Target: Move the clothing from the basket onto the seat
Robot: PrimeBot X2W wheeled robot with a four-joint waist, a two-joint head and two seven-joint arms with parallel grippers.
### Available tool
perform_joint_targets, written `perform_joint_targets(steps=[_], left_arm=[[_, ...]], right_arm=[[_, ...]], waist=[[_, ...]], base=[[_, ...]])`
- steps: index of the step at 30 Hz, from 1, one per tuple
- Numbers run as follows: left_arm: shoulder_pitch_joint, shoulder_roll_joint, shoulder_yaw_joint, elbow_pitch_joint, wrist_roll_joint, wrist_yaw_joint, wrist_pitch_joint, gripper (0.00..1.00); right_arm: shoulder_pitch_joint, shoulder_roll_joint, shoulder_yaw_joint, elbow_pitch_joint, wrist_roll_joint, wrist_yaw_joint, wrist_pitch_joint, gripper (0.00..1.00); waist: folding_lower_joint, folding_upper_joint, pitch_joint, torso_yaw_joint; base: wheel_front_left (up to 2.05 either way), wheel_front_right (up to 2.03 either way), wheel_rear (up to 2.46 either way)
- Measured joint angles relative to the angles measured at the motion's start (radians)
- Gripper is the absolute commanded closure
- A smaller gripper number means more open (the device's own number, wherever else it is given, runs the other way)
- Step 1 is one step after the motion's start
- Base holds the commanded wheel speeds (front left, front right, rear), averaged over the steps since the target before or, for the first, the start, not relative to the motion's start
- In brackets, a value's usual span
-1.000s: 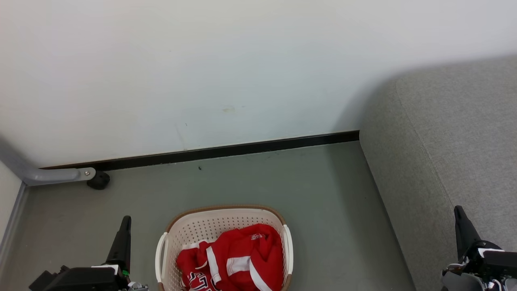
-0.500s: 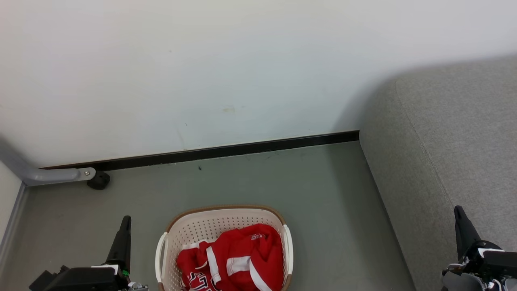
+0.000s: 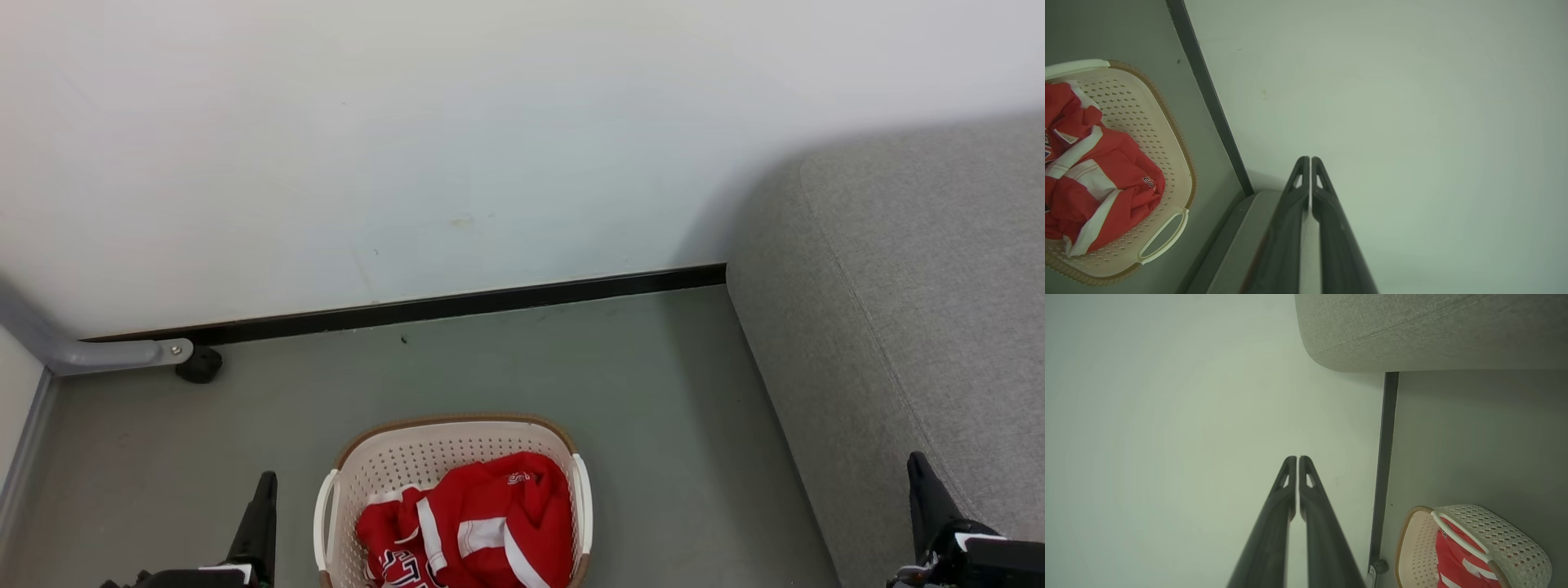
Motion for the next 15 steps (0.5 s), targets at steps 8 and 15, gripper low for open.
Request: perform_joint_targets(steps=[8, 15], left_arm=[[0.008, -0.001, -0.007, 0.012, 0.001, 0.0, -0.013, 0.0], [-0.016, 0.001, -0.03, 0.029, 0.035, 0.0, -0.042, 0.0]], right_arm=[[-0.002, 0.004, 0.012, 0.012, -0.011, 0.0, -0.002, 0.0], [-0.029, 0.001, 0.034, 0.019, -0.039, 0.0, -0.012, 0.0]], waist=[[0.0, 0.0, 0.002, 0.0], [0.0, 0.0, 0.004, -0.001]], base=[[0.0, 0.0, 0.0], [0.0, 0.0, 0.0]])
